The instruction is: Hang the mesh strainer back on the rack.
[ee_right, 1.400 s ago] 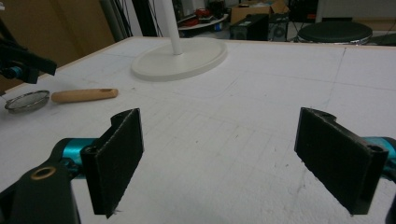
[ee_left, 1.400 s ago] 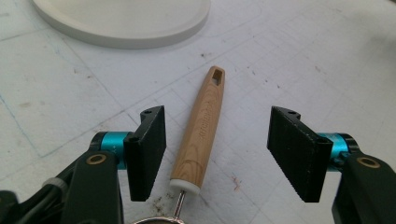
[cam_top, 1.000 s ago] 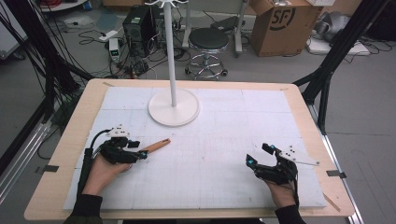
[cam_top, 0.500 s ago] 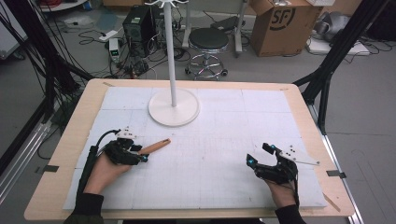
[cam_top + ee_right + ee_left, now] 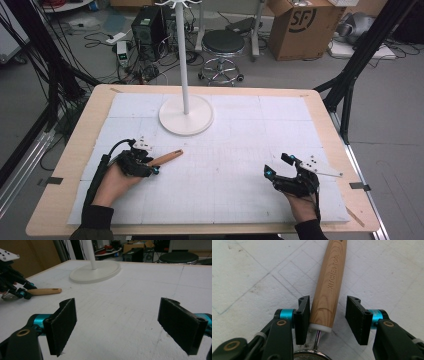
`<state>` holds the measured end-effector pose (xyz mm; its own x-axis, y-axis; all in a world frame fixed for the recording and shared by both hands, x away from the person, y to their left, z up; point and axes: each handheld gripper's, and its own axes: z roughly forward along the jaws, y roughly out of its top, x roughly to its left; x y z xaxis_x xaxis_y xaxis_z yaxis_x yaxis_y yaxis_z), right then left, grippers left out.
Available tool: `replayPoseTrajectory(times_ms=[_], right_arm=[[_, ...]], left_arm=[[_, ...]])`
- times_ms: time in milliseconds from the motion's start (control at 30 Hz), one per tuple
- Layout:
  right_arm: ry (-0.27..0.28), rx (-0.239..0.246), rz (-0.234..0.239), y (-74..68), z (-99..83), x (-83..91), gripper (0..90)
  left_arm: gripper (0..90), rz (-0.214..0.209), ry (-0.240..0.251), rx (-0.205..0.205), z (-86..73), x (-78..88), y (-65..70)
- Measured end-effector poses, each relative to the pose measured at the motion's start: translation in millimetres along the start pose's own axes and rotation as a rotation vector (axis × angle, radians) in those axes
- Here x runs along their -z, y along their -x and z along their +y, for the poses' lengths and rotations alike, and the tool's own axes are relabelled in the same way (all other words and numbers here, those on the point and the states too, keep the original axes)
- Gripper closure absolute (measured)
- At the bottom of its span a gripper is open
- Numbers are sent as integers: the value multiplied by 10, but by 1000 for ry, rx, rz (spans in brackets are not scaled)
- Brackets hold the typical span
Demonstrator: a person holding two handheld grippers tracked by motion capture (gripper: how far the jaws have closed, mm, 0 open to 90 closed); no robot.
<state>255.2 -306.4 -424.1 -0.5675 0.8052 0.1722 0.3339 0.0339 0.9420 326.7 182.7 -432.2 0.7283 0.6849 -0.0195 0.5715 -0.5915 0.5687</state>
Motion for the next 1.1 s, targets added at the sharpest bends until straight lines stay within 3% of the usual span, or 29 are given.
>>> replayPoseTrajectory(times_ms=[100,267,333,467,633,700,933,1100], right_arm=[[2,-3,2,1,8,4,152],[4,-1,6,4,11,1,152],[7,0,6,5,13,6,152],[11,1,7,4,17,13,152],[14,4,6,5,19,10,152],[12,3,6,2,19,9,152],[13,-4,3,16,20,16,152],[13,-3,-1,21,15,11,152]], left_arm=[[550,13,-53,-19,75,-12,19],[566,13,-100,-20,147,-30,25],[611,11,-120,-31,180,-38,36],[678,-4,-120,-22,196,-44,25],[690,-1,-122,-16,195,-40,27],[691,0,-113,-21,181,-34,23],[691,-69,4,62,27,21,-85],[691,-117,127,133,-14,140,-148]])
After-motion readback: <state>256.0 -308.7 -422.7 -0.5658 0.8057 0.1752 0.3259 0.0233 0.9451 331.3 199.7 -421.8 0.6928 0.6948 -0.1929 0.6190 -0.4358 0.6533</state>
